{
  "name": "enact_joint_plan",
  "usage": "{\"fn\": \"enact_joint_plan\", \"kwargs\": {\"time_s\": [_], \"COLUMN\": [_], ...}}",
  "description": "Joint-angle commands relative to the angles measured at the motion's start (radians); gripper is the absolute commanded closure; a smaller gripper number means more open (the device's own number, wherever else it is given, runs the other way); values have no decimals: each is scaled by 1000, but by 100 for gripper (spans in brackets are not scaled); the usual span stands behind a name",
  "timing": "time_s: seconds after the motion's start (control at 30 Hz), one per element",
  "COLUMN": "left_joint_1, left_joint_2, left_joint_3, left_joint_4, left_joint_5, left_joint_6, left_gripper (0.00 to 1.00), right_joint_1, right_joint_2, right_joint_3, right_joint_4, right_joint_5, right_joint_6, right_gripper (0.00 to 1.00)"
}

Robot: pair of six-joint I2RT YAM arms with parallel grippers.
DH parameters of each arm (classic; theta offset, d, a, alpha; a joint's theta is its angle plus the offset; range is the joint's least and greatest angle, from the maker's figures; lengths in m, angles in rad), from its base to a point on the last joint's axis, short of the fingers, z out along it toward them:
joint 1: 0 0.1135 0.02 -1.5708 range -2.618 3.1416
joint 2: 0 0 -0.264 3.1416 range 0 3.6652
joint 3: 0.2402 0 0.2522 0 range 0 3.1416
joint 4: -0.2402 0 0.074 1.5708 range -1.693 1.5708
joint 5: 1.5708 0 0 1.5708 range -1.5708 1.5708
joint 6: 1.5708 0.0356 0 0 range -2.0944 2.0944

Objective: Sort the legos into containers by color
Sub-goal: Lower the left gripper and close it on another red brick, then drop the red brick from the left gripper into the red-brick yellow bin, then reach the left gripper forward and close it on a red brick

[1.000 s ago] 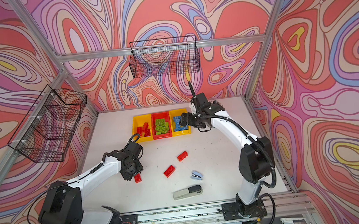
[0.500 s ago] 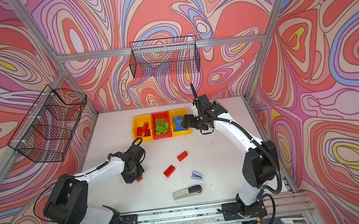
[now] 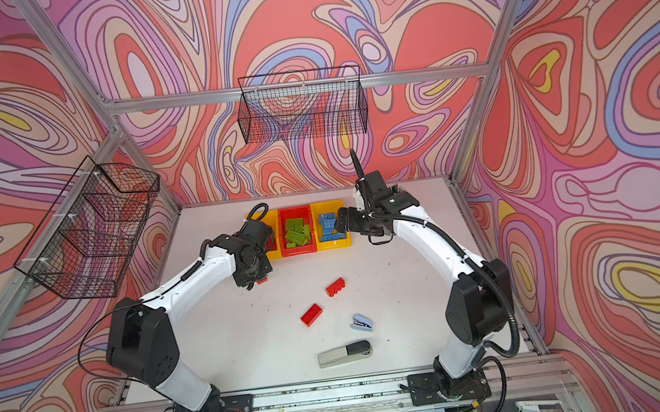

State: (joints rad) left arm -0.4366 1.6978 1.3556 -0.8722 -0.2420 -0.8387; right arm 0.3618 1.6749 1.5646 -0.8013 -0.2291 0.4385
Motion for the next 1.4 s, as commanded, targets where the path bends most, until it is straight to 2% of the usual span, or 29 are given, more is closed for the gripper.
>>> {"fn": "enact_joint_plan", "kwargs": {"time_s": [0.0, 0.2, 0.33, 0.43, 0.53, 0.57, 0.63, 0.7, 0.83, 1.1, 1.23, 1.37], "left_joint_1": [39, 123, 151, 162, 182, 189, 194, 195, 193, 167, 128, 37], "left_joint_2": [95, 298, 436, 511, 578, 600, 628, 634, 576, 318, 180, 55], "left_joint_3": [138, 412, 597, 679, 761, 791, 837, 858, 797, 456, 262, 87], "left_joint_4": [-56, -59, -87, -86, -107, -118, -138, -144, -119, 17, 73, 91], "left_joint_5": [-51, -13, 15, 31, 55, 64, 84, 102, 150, 205, 240, 280], "left_joint_6": [94, 173, 211, 219, 211, 211, 221, 234, 217, 187, 198, 193], "left_gripper": [90, 90, 88, 85, 73, 65, 39, 25, 18, 17, 17, 17], "right_joint_1": [5, 5, 4, 3, 2, -1, -4, -6, -6, -6, -6, -3], "right_joint_2": [14, 32, 56, 75, 80, 80, 80, 111, 94, 25, -34, -110], "right_joint_3": [38, 71, 106, 138, 155, 159, 166, 173, 145, 55, -9, -105], "right_joint_4": [-10, -12, -23, -35, -39, -42, -52, -66, -71, -57, -57, -58], "right_joint_5": [32, 72, 103, 130, 146, 147, 149, 147, 150, 148, 149, 161], "right_joint_6": [4, 5, -1, -1, 6, 8, 12, 12, 21, 51, 75, 111], "right_gripper": [5, 4, 4, 4, 4, 4, 4, 4, 4, 4, 4, 4]}}
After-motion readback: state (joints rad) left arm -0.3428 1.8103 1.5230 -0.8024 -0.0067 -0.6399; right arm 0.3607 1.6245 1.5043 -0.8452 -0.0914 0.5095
